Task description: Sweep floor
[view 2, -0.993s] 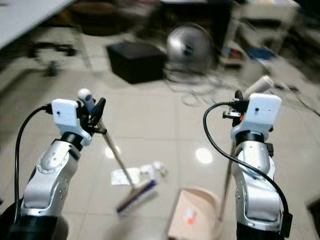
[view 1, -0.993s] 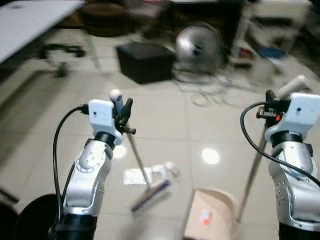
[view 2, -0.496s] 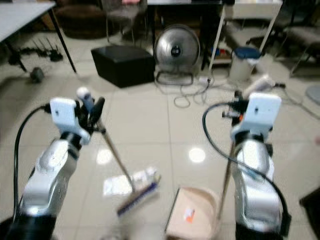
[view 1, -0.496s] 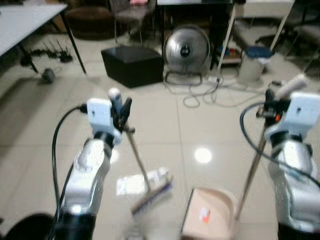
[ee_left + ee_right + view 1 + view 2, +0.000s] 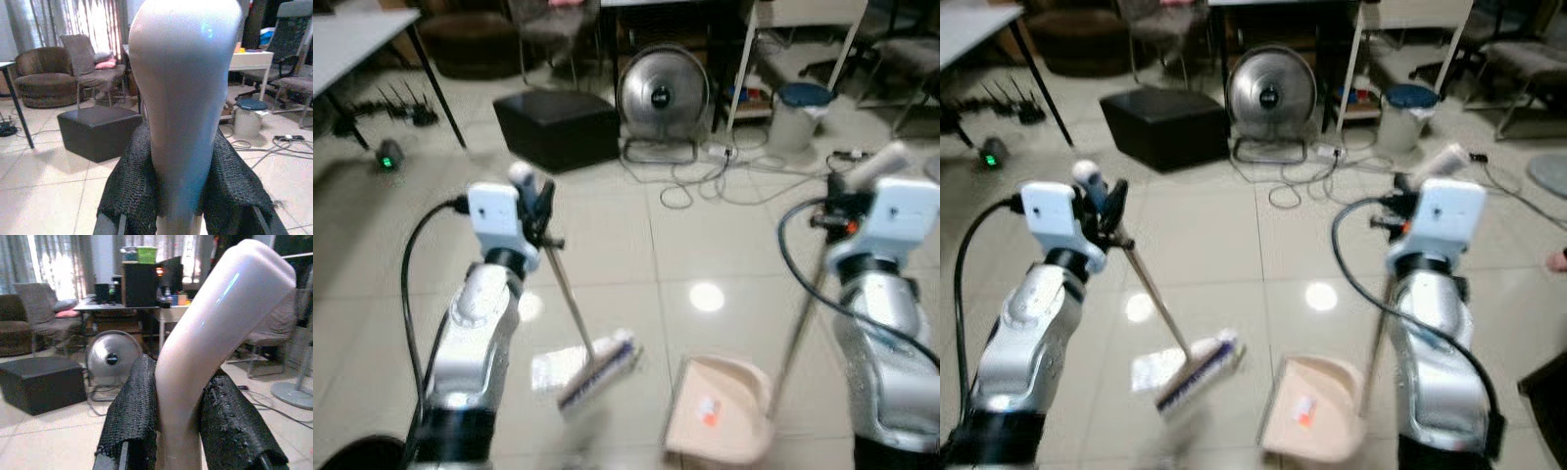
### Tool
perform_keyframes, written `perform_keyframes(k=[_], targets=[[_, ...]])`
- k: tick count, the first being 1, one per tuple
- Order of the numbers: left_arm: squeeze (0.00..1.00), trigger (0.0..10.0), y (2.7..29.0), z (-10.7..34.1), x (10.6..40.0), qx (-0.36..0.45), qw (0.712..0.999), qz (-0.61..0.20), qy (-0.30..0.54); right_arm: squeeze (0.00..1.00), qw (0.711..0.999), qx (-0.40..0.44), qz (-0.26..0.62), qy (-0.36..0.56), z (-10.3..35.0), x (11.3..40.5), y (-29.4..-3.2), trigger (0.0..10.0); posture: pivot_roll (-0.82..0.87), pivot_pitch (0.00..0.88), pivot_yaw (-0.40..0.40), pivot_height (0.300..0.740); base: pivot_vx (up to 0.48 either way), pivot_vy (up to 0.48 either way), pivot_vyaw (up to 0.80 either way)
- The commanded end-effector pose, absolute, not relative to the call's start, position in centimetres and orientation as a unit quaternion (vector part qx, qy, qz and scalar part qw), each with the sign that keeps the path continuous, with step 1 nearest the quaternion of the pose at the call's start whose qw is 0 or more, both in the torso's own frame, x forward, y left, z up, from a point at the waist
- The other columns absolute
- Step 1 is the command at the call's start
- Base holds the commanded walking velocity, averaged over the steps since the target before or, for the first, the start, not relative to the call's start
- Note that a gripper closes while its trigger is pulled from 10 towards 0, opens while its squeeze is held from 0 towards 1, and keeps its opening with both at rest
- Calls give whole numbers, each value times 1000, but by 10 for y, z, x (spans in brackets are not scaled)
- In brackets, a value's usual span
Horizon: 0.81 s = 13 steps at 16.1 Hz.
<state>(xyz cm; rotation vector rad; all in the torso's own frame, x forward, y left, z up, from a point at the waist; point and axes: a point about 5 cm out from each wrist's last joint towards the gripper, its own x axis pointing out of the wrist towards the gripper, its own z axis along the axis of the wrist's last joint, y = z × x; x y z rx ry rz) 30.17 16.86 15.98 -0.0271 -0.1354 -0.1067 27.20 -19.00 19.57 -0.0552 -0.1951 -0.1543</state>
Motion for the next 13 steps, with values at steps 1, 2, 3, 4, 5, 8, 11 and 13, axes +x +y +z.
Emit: perform_keyframes(k=[1,2,3,4,5,8,11,13], targets=[[0,10000,168,170,304,-4,995,-49,-89,0,991,-26,-80,-107,200,271,-193,10000,-33,42,48,740,274,0,0],[0,10000,168,170,304,-4,995,-48,-89,0,991,-26,-80,-106,199,272,-193,10000,-33,42,48,740,274,0,0],[0,10000,167,170,303,-3,995,-47,-90,0,991,-26,-79,-105,199,272,-192,10000,-28,42,47,740,289,0,0],[0,10000,167,170,303,-3,995,-47,-89,0,991,-26,-78,-105,199,272,-192,10000,-28,42,47,740,289,0,0],[0,10000,166,170,303,-4,995,-47,-90,0,991,-25,-76,-104,198,272,-191,10000,-19,44,44,740,304,0,0],[0,10000,166,169,302,-5,995,-46,-89,0,992,-25,-72,-103,197,273,-189,10000,-19,44,43,740,305,0,0],[0,10000,162,167,299,-7,995,-50,-86,0,992,-26,-69,-103,197,273,-189,10000,-19,37,45,740,304,0,0],[0,10000,161,167,299,-9,995,-50,-85,0,992,-28,-69,-102,196,272,-189,10000,-22,33,44,740,306,0,0]])
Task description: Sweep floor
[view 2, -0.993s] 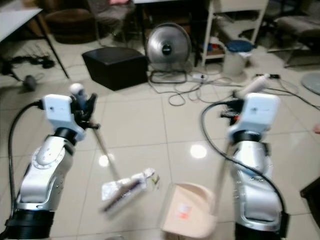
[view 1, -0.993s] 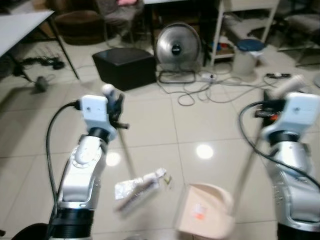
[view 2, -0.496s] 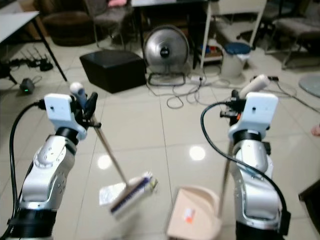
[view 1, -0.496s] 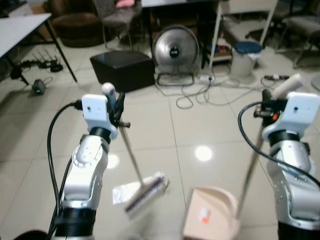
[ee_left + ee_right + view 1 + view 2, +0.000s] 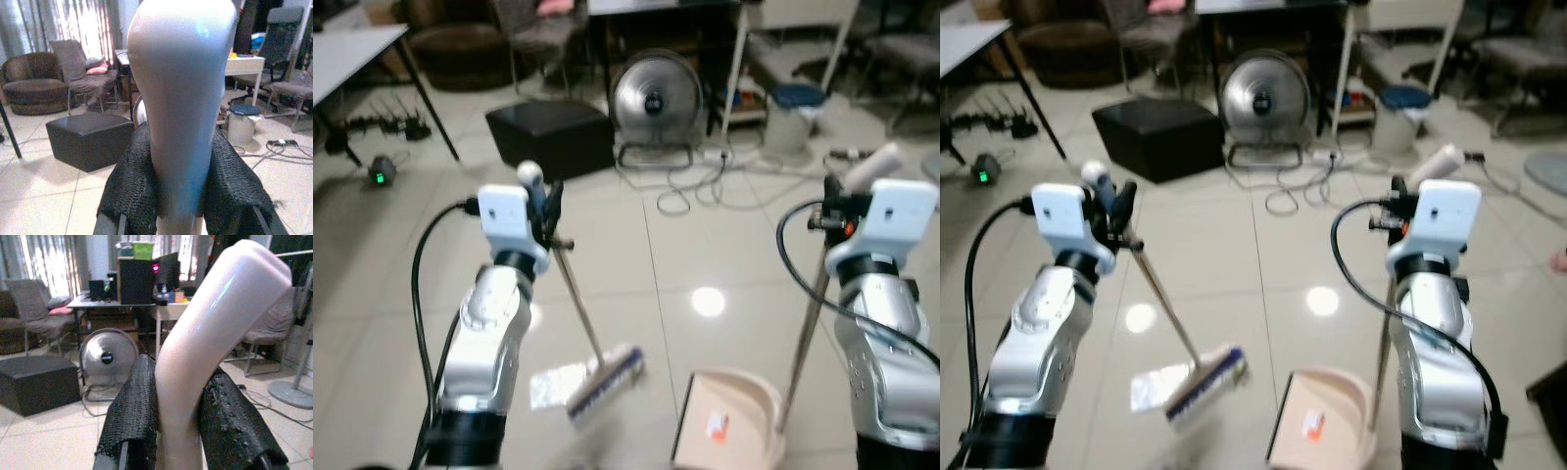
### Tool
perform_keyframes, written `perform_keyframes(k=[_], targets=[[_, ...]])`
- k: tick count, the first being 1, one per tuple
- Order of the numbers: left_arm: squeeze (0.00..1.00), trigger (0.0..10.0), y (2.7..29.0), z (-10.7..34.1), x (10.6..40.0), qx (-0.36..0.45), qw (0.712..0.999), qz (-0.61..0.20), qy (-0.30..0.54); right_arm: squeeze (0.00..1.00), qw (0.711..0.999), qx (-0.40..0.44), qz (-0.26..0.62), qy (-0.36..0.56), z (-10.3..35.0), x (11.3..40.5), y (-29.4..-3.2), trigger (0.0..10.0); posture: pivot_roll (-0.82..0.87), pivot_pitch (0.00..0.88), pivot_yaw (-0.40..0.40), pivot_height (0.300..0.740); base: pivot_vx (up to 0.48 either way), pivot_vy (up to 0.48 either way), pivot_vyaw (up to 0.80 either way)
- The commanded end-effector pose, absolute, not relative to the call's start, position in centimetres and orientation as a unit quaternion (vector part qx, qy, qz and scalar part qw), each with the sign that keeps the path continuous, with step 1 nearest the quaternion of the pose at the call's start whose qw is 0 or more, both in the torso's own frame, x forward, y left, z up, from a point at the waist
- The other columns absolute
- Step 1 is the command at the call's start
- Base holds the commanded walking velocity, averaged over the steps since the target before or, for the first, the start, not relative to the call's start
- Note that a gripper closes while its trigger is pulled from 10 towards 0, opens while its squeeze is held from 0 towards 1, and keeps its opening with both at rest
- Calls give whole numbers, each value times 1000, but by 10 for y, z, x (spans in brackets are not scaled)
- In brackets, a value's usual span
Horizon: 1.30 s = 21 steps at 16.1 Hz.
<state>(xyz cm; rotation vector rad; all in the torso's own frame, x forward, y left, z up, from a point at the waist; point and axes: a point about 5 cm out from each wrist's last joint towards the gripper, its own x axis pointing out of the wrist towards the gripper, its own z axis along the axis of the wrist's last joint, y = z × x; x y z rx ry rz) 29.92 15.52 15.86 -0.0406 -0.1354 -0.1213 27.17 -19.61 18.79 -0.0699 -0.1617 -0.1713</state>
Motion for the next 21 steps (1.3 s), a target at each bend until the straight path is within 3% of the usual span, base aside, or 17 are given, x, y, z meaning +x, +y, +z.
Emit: perform_keyframes(k=[1,18,21], targets=[[0,10000,160,166,298,-9,995,-51,-85,0,992,-28,-68,-102,196,272,-189,10000,-22,33,44,740,307,0,0],[0,10000,163,165,299,-7,995,-54,-82,0,992,-24,-68,-103,196,273,-188,10000,-68,17,58,740,305,0,0],[0,10000,167,162,298,-14,996,-45,-76,0,992,-25,-63,-103,197,274,-187,10000,-77,20,59,740,0,0,0]])
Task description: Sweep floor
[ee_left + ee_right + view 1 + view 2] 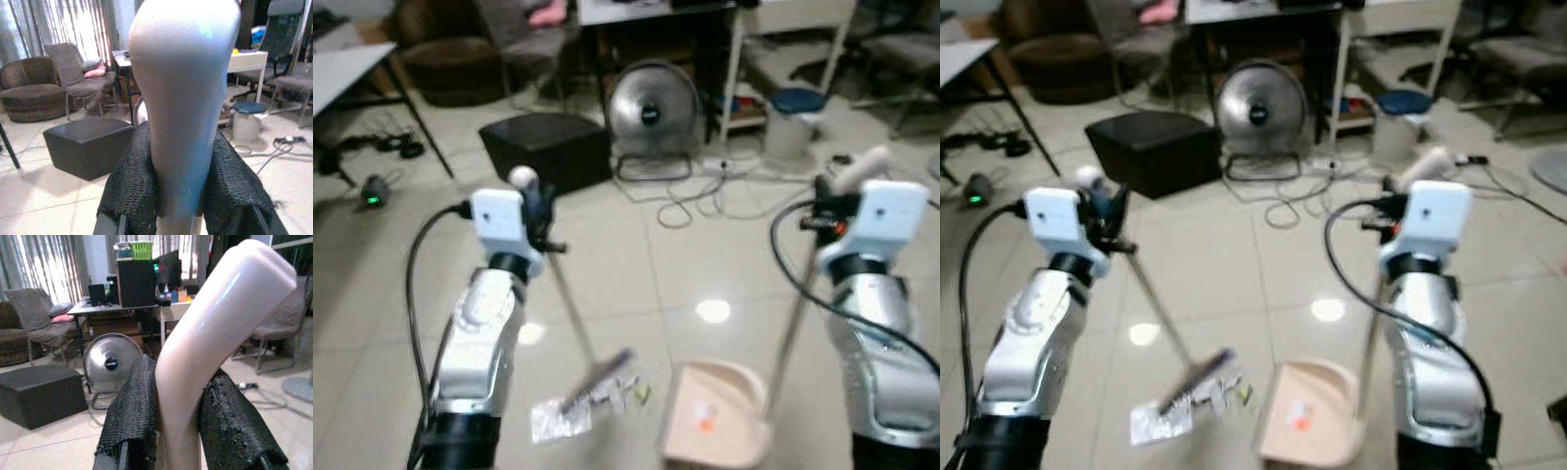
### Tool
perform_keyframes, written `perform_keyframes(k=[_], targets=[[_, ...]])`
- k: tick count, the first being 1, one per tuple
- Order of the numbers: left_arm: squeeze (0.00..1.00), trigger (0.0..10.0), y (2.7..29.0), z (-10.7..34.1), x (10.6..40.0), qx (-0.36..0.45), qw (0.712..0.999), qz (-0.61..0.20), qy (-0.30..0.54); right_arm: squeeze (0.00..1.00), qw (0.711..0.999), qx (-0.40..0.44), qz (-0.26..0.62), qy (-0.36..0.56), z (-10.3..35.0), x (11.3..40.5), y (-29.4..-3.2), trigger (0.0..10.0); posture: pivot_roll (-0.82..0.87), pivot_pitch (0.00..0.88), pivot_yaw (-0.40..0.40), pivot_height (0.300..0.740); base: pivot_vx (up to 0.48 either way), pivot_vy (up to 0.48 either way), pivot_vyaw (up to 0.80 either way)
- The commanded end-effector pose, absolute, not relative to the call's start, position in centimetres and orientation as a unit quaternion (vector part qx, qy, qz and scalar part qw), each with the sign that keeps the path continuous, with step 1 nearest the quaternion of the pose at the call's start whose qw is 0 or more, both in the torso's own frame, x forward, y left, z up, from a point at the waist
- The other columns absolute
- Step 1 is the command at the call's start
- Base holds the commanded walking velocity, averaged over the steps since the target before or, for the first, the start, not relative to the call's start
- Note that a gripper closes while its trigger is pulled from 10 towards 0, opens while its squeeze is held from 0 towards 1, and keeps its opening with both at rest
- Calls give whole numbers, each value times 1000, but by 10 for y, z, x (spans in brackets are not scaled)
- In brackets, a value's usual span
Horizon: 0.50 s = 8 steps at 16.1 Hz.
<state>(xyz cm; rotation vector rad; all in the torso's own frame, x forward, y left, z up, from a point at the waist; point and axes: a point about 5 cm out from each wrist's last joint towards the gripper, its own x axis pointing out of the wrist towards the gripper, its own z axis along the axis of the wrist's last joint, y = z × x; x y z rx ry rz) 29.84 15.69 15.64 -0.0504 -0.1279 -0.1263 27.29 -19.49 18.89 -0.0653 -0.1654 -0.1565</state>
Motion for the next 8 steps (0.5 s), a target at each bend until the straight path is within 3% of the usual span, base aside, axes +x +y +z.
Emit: perform_keyframes(k=[1,8], targets=[[0,10000,167,161,299,-20,996,-39,-75,0,992,-25,-63,-103,197,274,-187,10000,-78,21,57,740,0,0,0],[0,10000,168,161,297,-18,997,-29,-73,0,991,-61,-58,-101,198,279,-184,10000,-81,27,51,740,0,0,0]])
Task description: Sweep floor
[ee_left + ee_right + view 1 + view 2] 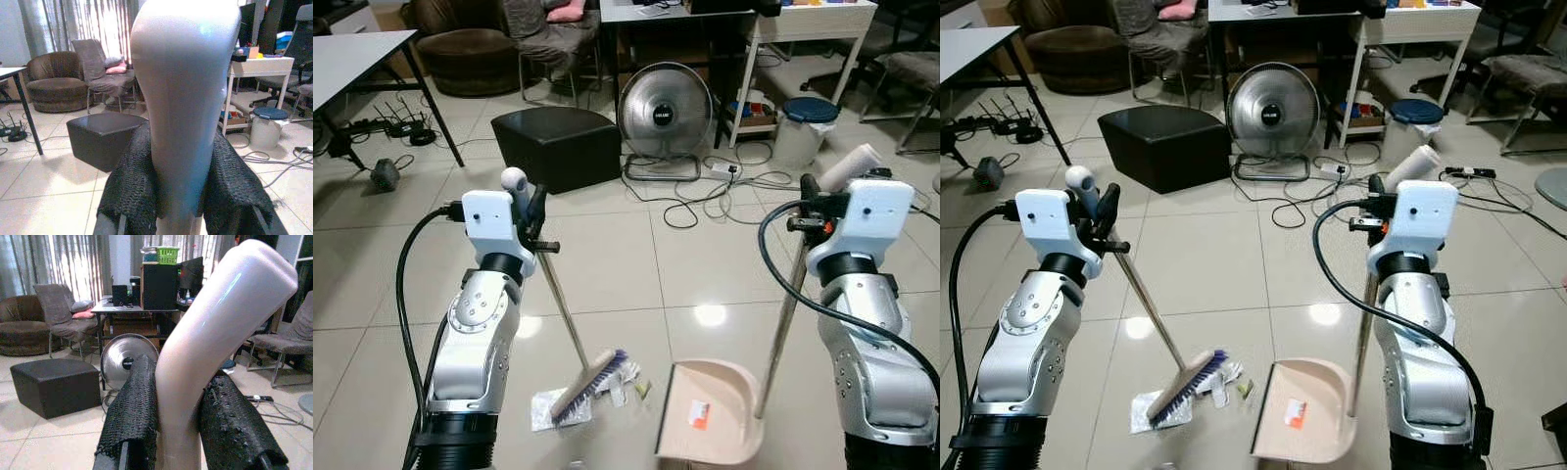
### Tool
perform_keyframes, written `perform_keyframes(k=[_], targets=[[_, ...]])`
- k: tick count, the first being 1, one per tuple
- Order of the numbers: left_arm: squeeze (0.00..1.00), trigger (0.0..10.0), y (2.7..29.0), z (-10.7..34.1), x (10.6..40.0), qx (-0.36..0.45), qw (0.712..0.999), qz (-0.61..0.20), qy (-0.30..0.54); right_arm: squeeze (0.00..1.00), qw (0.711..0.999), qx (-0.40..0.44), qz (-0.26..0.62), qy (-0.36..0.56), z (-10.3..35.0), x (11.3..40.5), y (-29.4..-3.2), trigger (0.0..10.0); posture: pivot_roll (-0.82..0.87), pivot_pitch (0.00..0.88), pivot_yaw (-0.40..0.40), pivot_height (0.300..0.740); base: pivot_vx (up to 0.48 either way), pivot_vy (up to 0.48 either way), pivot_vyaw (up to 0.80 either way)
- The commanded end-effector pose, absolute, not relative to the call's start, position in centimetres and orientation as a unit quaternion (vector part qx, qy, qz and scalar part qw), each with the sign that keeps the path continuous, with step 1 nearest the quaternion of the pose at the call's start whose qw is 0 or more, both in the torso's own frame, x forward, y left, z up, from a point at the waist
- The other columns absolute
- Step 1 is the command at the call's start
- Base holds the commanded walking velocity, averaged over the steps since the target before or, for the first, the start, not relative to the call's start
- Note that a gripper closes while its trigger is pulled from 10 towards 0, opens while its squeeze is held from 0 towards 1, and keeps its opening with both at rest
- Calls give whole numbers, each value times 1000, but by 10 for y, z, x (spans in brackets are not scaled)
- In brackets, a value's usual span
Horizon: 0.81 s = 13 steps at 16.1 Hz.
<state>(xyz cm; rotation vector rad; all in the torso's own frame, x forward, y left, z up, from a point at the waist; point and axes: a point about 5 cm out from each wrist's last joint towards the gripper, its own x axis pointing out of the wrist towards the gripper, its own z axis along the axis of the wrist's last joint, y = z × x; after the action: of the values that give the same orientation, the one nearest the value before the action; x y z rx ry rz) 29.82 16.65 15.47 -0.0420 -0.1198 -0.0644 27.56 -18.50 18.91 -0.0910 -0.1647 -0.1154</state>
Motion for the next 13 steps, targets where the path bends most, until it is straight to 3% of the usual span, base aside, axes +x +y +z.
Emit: perform_keyframes(k=[1,13], targets=[[0,10000,168,160,297,-18,997,-29,-72,0,991,-70,-61,-101,198,280,-184,10000,-81,27,51,740,0,0,0],[0,10000,168,159,298,-20,997,-22,-67,0,991,-36,5,-132,208,285,-172,10000,-89,32,52,740,0,0,0]])
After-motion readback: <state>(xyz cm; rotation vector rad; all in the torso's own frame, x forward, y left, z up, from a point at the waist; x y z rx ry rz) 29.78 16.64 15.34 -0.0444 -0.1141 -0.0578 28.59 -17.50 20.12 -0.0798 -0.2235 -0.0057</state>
